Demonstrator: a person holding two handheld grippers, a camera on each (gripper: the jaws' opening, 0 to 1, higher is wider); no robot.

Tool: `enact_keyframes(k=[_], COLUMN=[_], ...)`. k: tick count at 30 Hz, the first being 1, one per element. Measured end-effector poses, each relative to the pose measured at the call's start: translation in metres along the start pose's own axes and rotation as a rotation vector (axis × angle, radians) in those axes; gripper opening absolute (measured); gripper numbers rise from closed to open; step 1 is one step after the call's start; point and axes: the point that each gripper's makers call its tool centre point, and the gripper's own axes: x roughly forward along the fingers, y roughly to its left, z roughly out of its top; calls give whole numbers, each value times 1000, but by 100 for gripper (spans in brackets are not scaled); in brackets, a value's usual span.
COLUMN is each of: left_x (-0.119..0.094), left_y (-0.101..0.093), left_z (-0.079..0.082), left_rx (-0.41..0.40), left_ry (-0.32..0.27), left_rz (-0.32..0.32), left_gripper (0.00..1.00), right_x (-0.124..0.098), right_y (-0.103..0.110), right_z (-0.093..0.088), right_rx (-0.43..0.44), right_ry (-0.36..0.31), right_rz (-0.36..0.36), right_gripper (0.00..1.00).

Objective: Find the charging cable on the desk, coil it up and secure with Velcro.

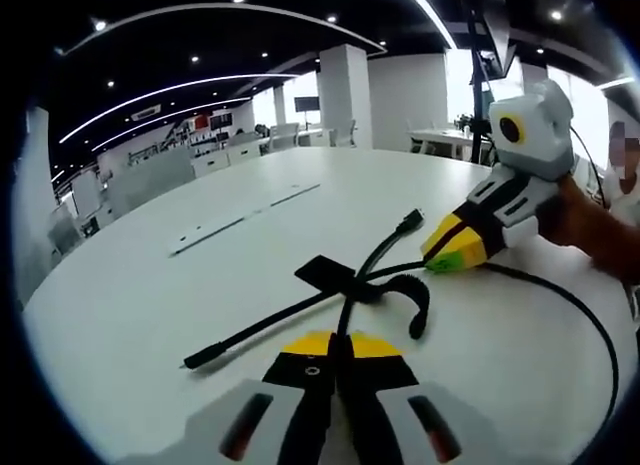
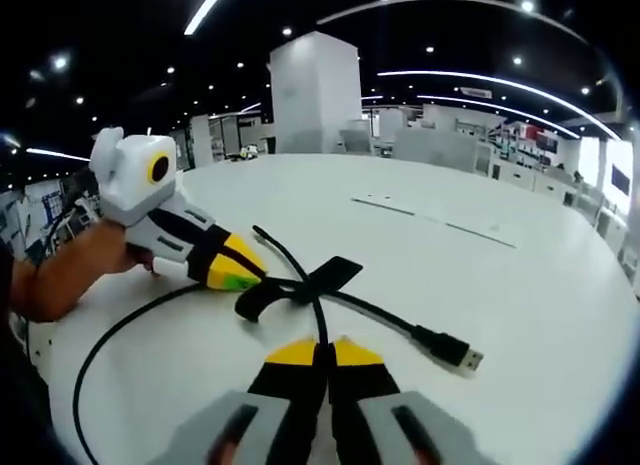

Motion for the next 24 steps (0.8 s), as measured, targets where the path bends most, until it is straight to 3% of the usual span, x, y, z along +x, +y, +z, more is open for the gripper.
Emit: enact_keyframes(k=[24], left_x=[-3], left_y=[-1], left_z=[-1], left_rx=[-3], left_ry=[0], left_rz=[6], left_gripper=[5], right_x=[2], right_y=[1], right_z=[-2], right_rx=[-15], right_ry=[8], right_rz=[0], right_gripper=[4])
